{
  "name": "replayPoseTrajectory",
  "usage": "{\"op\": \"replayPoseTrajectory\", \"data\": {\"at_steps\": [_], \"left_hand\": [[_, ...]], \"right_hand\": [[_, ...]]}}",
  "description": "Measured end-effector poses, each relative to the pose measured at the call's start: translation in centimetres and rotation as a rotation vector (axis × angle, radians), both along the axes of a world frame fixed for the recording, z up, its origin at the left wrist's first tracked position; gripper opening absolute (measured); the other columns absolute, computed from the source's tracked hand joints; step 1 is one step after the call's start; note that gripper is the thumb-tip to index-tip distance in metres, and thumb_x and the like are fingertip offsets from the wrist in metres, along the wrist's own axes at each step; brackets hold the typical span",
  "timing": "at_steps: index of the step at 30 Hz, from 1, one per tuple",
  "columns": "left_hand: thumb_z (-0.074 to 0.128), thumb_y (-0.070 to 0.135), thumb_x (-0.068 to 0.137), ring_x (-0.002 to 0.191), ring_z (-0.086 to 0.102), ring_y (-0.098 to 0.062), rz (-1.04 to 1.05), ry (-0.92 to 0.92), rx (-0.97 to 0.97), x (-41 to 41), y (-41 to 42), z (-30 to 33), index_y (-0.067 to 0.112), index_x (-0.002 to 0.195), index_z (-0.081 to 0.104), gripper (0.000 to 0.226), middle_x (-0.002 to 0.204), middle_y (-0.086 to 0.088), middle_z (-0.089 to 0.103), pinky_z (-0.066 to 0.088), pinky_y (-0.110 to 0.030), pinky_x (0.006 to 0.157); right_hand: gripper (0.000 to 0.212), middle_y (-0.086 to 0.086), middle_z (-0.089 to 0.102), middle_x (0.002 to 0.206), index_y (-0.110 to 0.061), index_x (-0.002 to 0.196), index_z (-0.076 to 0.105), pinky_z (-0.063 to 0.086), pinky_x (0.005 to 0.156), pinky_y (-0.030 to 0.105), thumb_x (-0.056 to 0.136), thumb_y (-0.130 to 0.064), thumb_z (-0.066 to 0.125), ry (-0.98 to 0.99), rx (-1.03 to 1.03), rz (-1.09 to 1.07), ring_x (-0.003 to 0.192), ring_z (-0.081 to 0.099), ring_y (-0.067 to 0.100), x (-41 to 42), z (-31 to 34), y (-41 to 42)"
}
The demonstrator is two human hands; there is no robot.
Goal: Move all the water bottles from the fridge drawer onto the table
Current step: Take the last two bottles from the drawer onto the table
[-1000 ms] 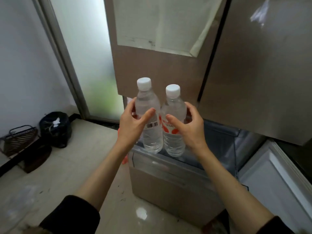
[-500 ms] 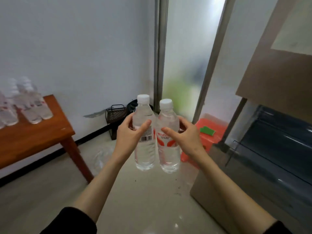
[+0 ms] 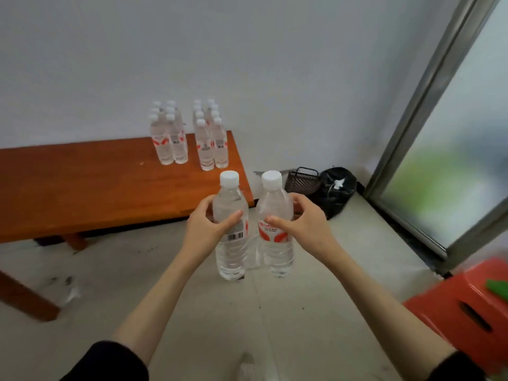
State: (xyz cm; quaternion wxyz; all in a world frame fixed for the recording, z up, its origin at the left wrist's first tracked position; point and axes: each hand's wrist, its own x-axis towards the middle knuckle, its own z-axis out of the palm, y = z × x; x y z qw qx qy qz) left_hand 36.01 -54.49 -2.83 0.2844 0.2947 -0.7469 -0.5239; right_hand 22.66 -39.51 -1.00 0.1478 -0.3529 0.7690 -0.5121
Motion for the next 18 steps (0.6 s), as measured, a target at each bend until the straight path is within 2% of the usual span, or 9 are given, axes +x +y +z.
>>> {"op": "replayPoseTrajectory", "data": {"at_steps": [2,6,9,13,15,18], "left_hand": [[0.072,0.036,0.074,0.097,0.057,-0.003,0.029,-0.036,-0.020,-0.2,-3.9,-0.3,0.028,0.116,0.050,0.048,0.105,0.016,0.058,0.046,-0.016,0.074],[0.073,0.037,0.073,0.100,0.058,-0.008,0.100,-0.108,-0.045,-1.7,-11.6,-0.4,0.024,0.121,0.050,0.055,0.113,0.008,0.059,0.050,-0.025,0.083],[0.074,0.037,0.072,0.104,0.054,-0.010,0.149,-0.157,-0.051,-2.9,-16.6,-0.3,0.021,0.127,0.047,0.063,0.116,0.009,0.055,0.046,-0.025,0.087],[0.074,0.037,0.073,0.105,0.047,-0.006,0.189,-0.201,-0.038,-4.2,-22.5,-0.9,0.021,0.130,0.042,0.068,0.117,0.012,0.050,0.040,-0.015,0.079],[0.073,0.037,0.073,0.107,0.044,-0.005,0.212,-0.232,-0.025,-4.7,-25.3,-1.3,0.019,0.134,0.040,0.072,0.128,0.006,0.050,0.039,-0.020,0.085],[0.073,0.036,0.073,0.117,0.047,-0.012,0.222,-0.270,-0.005,-5.5,-29.6,-2.0,0.017,0.137,0.038,0.075,0.139,-0.001,0.048,0.038,-0.025,0.089]], "right_hand": [[0.053,-0.008,0.062,0.103,-0.022,0.113,0.055,0.047,0.073,0.015,0.068,-0.036,0.079,0.004,0.027,0.058,0.093,0.059,0.006,-1.0,-0.5,-4.2],[0.048,-0.018,0.053,0.090,-0.029,0.103,0.048,0.040,0.066,0.009,0.067,-0.033,0.080,0.025,0.044,0.137,0.083,0.053,-0.002,-3.5,-1.0,-12.5],[0.055,-0.014,0.054,0.098,-0.025,0.111,0.051,0.039,0.075,0.010,0.066,-0.034,0.081,0.045,0.082,0.176,0.089,0.052,0.001,-5.5,-1.3,-18.0],[0.066,-0.008,0.056,0.110,-0.021,0.122,0.049,0.045,0.087,0.023,0.066,-0.035,0.081,0.053,0.165,0.226,0.101,0.054,0.009,-7.8,-1.9,-24.8],[0.067,-0.008,0.057,0.114,-0.023,0.123,0.048,0.047,0.091,0.028,0.066,-0.035,0.081,0.041,0.187,0.256,0.101,0.054,0.009,-8.7,-2.0,-27.9],[0.068,-0.009,0.055,0.116,-0.022,0.127,0.046,0.043,0.088,0.023,0.068,-0.032,0.079,0.014,0.201,0.265,0.101,0.051,0.006,-9.7,-2.4,-32.6]]}}
